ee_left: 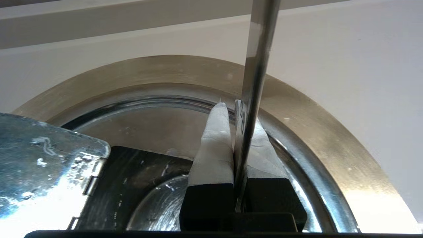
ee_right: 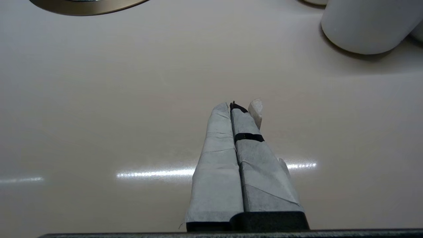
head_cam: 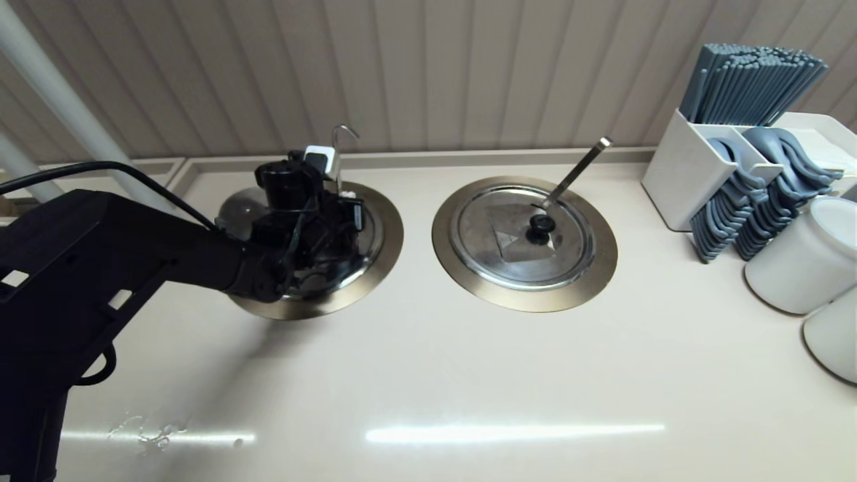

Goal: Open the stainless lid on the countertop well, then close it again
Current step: Stir with a spoon

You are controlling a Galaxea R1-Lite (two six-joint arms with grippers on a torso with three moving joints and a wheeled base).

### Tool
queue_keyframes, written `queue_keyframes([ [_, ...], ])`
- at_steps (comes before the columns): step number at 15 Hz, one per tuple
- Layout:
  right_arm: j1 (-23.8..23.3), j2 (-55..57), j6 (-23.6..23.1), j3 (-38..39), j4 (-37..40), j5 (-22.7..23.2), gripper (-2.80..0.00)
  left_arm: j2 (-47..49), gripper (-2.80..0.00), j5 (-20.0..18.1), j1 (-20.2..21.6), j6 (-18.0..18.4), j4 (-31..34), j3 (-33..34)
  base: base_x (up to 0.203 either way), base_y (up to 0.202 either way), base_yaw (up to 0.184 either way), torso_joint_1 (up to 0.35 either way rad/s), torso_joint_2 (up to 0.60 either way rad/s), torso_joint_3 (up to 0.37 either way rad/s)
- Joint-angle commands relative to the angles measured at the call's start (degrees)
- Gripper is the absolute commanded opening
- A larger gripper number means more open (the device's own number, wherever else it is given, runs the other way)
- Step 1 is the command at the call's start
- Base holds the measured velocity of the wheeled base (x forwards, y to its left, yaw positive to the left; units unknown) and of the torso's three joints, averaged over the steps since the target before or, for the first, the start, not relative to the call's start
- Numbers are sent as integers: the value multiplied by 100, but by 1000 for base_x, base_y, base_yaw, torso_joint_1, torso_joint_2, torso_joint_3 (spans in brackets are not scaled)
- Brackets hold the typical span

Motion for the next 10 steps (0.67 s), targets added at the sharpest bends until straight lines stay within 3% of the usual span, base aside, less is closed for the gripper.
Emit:
queue_keyframes([
  [1, 2, -2, 1, 0, 1, -3, -280, 59, -280, 15, -40, 10, -54, 7, 0, 0, 0, 0, 0, 0],
  [10, 2, -2, 1, 0, 1, -5, -280, 103, -280, 41, -97, 14, -182, -18, 0, 0, 0, 0, 0, 0],
])
